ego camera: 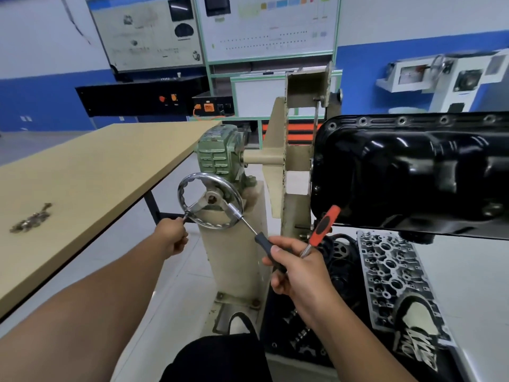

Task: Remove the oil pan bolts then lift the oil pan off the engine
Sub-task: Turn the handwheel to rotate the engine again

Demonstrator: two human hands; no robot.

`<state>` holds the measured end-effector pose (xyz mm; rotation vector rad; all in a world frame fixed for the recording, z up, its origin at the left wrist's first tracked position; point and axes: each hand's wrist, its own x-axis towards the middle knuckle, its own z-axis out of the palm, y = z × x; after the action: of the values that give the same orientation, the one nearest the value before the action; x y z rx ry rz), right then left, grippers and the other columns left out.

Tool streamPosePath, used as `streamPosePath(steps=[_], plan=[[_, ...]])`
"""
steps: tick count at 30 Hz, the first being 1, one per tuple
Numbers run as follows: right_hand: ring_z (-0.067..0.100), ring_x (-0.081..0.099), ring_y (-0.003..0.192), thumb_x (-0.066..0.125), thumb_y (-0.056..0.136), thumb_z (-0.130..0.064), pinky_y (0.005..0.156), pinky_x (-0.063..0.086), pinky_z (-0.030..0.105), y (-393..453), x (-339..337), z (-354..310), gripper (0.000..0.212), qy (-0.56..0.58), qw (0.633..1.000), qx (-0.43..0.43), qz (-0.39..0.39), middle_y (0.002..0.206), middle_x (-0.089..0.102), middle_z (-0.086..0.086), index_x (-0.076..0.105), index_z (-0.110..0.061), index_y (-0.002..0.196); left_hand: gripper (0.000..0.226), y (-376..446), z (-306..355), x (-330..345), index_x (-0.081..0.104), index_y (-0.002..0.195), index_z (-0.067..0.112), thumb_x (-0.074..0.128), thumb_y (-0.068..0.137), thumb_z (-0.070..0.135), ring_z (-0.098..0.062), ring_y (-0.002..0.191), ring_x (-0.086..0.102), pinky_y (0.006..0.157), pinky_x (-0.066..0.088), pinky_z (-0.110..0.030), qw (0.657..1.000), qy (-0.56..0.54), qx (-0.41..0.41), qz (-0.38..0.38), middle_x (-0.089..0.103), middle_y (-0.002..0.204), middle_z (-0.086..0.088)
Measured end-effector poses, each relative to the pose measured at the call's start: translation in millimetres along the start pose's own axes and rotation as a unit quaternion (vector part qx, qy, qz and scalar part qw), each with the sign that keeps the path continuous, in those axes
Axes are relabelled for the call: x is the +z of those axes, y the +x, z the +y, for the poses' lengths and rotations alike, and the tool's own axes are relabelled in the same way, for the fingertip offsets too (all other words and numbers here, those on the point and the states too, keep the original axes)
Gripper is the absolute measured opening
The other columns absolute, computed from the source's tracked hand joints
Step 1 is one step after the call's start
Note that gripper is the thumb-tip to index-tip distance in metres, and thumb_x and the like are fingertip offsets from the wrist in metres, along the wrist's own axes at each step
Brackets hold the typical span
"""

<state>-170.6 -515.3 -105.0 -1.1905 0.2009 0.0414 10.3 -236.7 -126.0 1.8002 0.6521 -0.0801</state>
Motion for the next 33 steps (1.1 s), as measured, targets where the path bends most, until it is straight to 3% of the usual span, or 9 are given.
streamPosePath(steps=[3, 6, 13, 16, 21, 26, 29, 31, 33], plan=[[0.021, 0.054, 0.047, 0.066, 0.100, -0.012, 0.051, 0.044, 0.030, -0.1, -1.4, -1.9, 0.016, -0.002, 1.000, 0.003, -0.007, 0.096, 0.075, 0.022, 0.076, -0.021, 0.109, 0.030, -2.4, 3.5, 4.7, 0.054, 0.084, 0.005, 0.033, 0.104, 0.014, -0.021, 0.056, 0.051, 0.053, 0.041, -0.029, 0.999, -0.036, -0.027, 0.012, 0.054, 0.070, -0.010], [0.020, 0.054, 0.046, 0.066, 0.099, -0.012, 0.051, 0.044, 0.029, 1.2, -1.9, -2.3, 0.016, -0.004, 1.000, 0.007, -0.007, 0.093, 0.075, 0.020, 0.075, -0.021, 0.109, 0.026, 0.5, 3.1, 7.9, 0.058, 0.100, 0.002, 0.032, 0.098, 0.006, -0.020, 0.056, 0.051, 0.051, 0.041, -0.029, 0.996, -0.076, -0.042, 0.037, 0.053, 0.072, -0.010], [0.020, 0.053, 0.046, 0.065, 0.100, -0.011, 0.049, 0.043, 0.028, 4.3, -3.3, -6.6, 0.017, -0.009, 1.000, 0.003, -0.010, 0.092, 0.075, 0.021, 0.075, -0.021, 0.110, 0.047, 5.4, 8.3, 16.3, 0.058, 0.134, 0.007, 0.032, 0.096, 0.012, -0.016, 0.054, 0.051, 0.048, 0.044, -0.026, 0.972, -0.215, -0.059, 0.078, 0.052, 0.071, -0.006], [0.019, 0.053, 0.046, 0.065, 0.099, -0.011, 0.049, 0.044, 0.028, 3.4, -2.5, -5.4, 0.016, -0.010, 1.000, 0.011, -0.005, 0.095, 0.074, 0.023, 0.075, -0.021, 0.108, 0.049, 3.3, 14.7, 12.9, 0.058, 0.134, 0.002, 0.034, 0.093, 0.010, -0.019, 0.052, 0.053, 0.043, 0.044, -0.023, 0.970, -0.218, -0.024, 0.101, 0.053, 0.068, -0.008], [0.019, 0.053, 0.045, 0.066, 0.099, -0.011, 0.049, 0.044, 0.028, 5.3, 2.5, -7.8, 0.016, -0.005, 1.000, 0.012, -0.010, 0.091, 0.075, 0.019, 0.075, -0.021, 0.108, 0.036, -12.9, 34.2, 0.8, 0.063, 0.115, -0.007, 0.041, 0.093, 0.011, -0.025, 0.051, 0.058, 0.039, 0.042, -0.025, 0.980, -0.131, 0.056, 0.138, 0.058, 0.068, -0.013], [0.019, 0.052, 0.045, 0.066, 0.099, -0.010, 0.051, 0.043, 0.029, 6.1, 4.7, -13.7, 0.015, 0.031, 0.999, -0.002, 0.006, 0.084, 0.075, 0.017, 0.075, -0.018, 0.108, 0.037, -42.9, 45.3, 2.4, 0.066, 0.088, -0.002, 0.043, 0.100, 0.026, -0.027, 0.053, 0.065, 0.054, 0.055, -0.037, 0.975, -0.013, 0.175, 0.139, 0.067, 0.072, -0.020], [0.019, 0.053, 0.044, 0.066, 0.099, -0.010, 0.050, 0.044, 0.029, 9.2, 9.5, -17.0, 0.016, 0.046, 0.998, -0.019, 0.028, 0.085, 0.074, 0.018, 0.076, -0.018, 0.108, 0.041, -68.6, 51.4, 37.5, 0.066, 0.082, 0.005, 0.040, 0.102, 0.029, -0.035, 0.070, 0.073, 0.070, 0.062, -0.049, 0.959, 0.084, 0.250, 0.104, 0.071, 0.078, -0.022], [0.018, 0.052, 0.044, 0.066, 0.099, -0.009, 0.047, 0.044, 0.028, 11.1, 16.2, -16.3, 0.017, 0.058, 0.997, -0.034, 0.041, 0.084, 0.074, 0.018, 0.075, -0.018, 0.110, 0.048, -80.4, 45.5, 62.7, 0.062, 0.077, 0.007, 0.034, 0.106, 0.034, -0.035, 0.073, 0.073, 0.082, 0.061, -0.047, 0.940, 0.212, 0.262, 0.051, 0.070, 0.075, -0.018], [0.018, 0.052, 0.043, 0.065, 0.100, -0.008, 0.047, 0.043, 0.028, 13.1, 21.6, -11.8, 0.018, 0.069, 0.995, -0.042, 0.059, 0.082, 0.074, 0.016, 0.075, -0.019, 0.110, 0.052, -80.2, 36.3, 78.7, 0.061, 0.081, 0.002, 0.030, 0.108, 0.034, -0.033, 0.073, 0.073, 0.085, 0.059, -0.045, 0.930, 0.270, 0.249, 0.011, 0.069, 0.070, -0.014]])
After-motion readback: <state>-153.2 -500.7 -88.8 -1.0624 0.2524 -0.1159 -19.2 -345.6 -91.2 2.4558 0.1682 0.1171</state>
